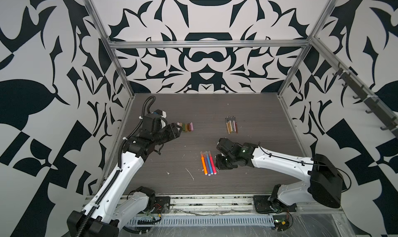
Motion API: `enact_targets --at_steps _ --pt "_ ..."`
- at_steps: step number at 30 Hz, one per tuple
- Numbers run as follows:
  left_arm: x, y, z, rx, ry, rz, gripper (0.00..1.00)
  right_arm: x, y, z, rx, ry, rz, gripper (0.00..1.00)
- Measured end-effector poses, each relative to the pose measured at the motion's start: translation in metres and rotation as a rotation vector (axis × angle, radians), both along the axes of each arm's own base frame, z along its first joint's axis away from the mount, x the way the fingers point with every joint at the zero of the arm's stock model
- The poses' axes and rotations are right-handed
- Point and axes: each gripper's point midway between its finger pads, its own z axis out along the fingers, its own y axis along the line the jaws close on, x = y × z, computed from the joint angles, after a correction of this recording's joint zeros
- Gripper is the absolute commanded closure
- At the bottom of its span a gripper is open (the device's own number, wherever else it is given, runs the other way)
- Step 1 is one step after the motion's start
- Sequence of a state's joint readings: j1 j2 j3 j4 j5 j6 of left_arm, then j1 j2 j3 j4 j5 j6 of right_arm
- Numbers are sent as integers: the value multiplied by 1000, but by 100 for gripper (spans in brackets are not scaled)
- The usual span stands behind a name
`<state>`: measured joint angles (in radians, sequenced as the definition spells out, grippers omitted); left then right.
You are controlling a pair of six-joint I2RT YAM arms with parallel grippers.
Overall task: Open the pen caps
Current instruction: 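Move the open right gripper over the pink marker while the left withdraws, then close the right gripper on the pink marker body and lift it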
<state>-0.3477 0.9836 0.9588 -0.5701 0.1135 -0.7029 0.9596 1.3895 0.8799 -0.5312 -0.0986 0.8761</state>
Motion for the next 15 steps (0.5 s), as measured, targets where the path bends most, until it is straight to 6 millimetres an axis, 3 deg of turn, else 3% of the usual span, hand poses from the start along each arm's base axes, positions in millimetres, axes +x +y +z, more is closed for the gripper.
enact_targets --at_steps 1,8,15 --pt "1 4 0 4 1 28 0 0 0 1 3 -4 -3 73" --pt "-1 30 -2 8 5 196 1 1 0 6 13 -14 -6 73" --pt "-5 37 6 49 -42 191 0 1 2 -4 -18 2 16 73"
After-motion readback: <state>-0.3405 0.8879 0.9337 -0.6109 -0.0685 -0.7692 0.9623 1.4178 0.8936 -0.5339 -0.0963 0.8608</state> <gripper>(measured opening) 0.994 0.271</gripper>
